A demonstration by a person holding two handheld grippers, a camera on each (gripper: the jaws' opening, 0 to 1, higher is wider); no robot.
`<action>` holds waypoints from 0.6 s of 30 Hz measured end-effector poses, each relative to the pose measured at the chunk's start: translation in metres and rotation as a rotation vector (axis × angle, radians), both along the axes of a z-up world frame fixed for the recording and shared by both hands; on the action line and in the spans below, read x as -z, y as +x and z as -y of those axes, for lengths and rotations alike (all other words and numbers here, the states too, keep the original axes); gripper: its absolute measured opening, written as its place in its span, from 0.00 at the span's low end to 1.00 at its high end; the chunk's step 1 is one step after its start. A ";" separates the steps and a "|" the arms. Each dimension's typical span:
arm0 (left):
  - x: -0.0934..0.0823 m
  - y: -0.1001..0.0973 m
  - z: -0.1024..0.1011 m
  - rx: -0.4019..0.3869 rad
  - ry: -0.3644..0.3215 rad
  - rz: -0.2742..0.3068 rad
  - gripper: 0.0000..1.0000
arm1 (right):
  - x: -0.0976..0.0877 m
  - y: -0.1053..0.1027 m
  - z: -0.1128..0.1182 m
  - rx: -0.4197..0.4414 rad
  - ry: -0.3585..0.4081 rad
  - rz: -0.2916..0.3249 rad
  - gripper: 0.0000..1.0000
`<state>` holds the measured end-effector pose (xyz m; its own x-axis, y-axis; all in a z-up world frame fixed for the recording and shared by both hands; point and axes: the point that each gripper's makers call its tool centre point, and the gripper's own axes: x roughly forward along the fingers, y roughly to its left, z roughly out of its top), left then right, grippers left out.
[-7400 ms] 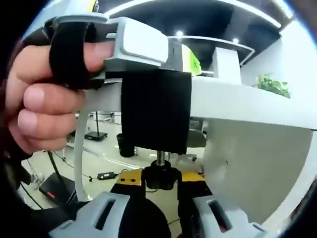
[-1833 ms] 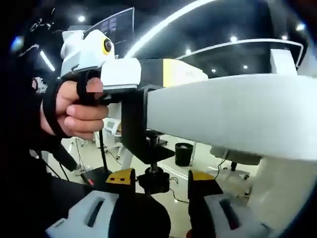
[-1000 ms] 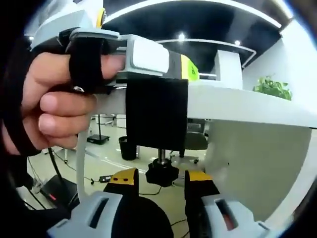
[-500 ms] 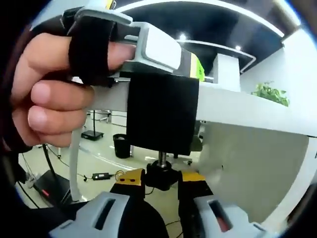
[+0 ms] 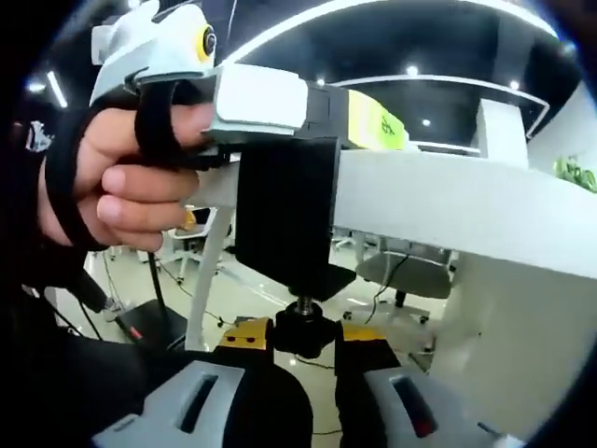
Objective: Clamp the fixed fixture on the desktop, loosen the retaining clip, secure it to the edge of the desk, and tighten the retaining clip.
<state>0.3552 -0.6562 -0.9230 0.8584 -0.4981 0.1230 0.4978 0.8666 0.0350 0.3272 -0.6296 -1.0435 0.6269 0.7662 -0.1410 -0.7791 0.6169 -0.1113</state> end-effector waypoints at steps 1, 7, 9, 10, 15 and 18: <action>0.000 0.000 0.000 -0.001 0.002 0.005 0.01 | 0.000 -0.001 0.000 -0.033 0.000 -0.001 0.22; 0.001 0.001 0.000 0.000 -0.006 -0.015 0.01 | 0.003 -0.009 -0.007 -0.197 0.000 -0.029 0.22; 0.001 0.001 0.000 -0.002 -0.005 -0.014 0.01 | 0.002 -0.009 -0.007 -0.227 -0.004 -0.027 0.23; 0.001 0.001 0.000 -0.003 -0.004 -0.013 0.01 | 0.002 -0.005 -0.008 -0.260 -0.014 -0.003 0.23; 0.001 0.002 0.000 -0.004 -0.006 -0.017 0.01 | 0.007 -0.002 -0.006 -0.350 0.002 0.034 0.23; 0.001 0.002 0.001 -0.007 -0.007 -0.019 0.01 | 0.004 -0.015 -0.011 -0.364 -0.005 0.041 0.23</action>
<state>0.3573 -0.6569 -0.9240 0.8642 -0.4909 0.1101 0.4920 0.8704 0.0190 0.3119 -0.6183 -1.0473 0.3182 0.9396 -0.1257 -0.9425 0.2993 -0.1489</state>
